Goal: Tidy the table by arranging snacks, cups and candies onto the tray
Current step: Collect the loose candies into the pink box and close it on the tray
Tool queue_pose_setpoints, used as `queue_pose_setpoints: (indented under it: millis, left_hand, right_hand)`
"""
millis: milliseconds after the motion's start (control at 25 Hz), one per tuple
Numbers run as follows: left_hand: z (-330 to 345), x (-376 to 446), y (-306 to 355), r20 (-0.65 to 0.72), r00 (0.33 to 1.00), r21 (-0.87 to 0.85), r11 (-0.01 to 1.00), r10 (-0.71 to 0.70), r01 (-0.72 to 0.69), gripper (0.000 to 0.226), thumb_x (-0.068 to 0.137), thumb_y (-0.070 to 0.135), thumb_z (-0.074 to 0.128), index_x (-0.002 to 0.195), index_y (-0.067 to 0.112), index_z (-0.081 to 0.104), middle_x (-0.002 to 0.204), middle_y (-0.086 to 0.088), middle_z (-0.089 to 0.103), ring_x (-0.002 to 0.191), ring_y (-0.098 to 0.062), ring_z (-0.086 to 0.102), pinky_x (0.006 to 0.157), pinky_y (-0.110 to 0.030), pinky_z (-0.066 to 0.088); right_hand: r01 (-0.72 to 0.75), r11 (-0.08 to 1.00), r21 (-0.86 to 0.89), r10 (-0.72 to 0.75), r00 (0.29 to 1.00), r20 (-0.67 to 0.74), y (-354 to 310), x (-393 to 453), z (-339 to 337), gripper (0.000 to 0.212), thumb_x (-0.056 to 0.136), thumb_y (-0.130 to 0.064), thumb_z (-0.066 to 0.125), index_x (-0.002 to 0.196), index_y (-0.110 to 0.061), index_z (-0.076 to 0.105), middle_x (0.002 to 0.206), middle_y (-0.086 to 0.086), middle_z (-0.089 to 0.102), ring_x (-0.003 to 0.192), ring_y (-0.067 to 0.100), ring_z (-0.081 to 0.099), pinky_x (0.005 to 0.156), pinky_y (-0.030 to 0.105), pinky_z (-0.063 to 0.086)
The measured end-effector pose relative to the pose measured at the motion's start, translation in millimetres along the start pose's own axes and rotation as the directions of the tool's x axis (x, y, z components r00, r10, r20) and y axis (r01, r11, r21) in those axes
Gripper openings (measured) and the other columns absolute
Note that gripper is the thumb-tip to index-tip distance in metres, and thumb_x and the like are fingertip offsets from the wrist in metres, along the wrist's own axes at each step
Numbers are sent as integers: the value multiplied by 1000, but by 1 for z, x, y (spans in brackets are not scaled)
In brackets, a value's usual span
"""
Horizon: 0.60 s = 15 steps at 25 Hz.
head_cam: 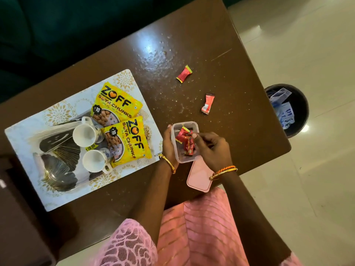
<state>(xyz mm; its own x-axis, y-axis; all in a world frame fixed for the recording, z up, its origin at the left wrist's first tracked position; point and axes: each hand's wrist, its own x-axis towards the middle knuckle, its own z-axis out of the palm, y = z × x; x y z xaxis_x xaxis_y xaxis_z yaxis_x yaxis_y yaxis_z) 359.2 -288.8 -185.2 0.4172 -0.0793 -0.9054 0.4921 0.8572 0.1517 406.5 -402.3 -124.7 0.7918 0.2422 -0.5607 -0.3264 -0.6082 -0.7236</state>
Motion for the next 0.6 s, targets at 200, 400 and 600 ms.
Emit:
queue_pose_setpoints:
  millis: [200,400,600]
  left_hand:
    - [-1,4,5,-35,999,-84,996,32,-35,65,91,59,26,141,19,39,126,-12,50,116,-30,47,106,-52,33]
    - [0,7,10,-43,998,-75,996,54,-57,65,91,58,25,142,19,37,129,-13,47,119,-30,44,109,-52,30]
    - [5,10,13,-49,997,-80,994,65,-69,64,92,57,25,143,20,37,130,-12,47,120,-30,44,111,-52,29]
  right_hand:
    - [-68,998,-14,59,933,-355,-2,60,-14,10,84,-15,64,89,-8,70,81,1,64,62,0,52,68,27,55]
    - [-168,961,-221,89,940,-330,-15,123,-11,27,77,-32,72,87,-9,62,92,9,68,86,24,64,79,43,57]
    - [-185,898,-400,40,938,-343,-16,121,2,28,84,-28,60,102,-7,62,103,17,66,95,33,62,81,44,55]
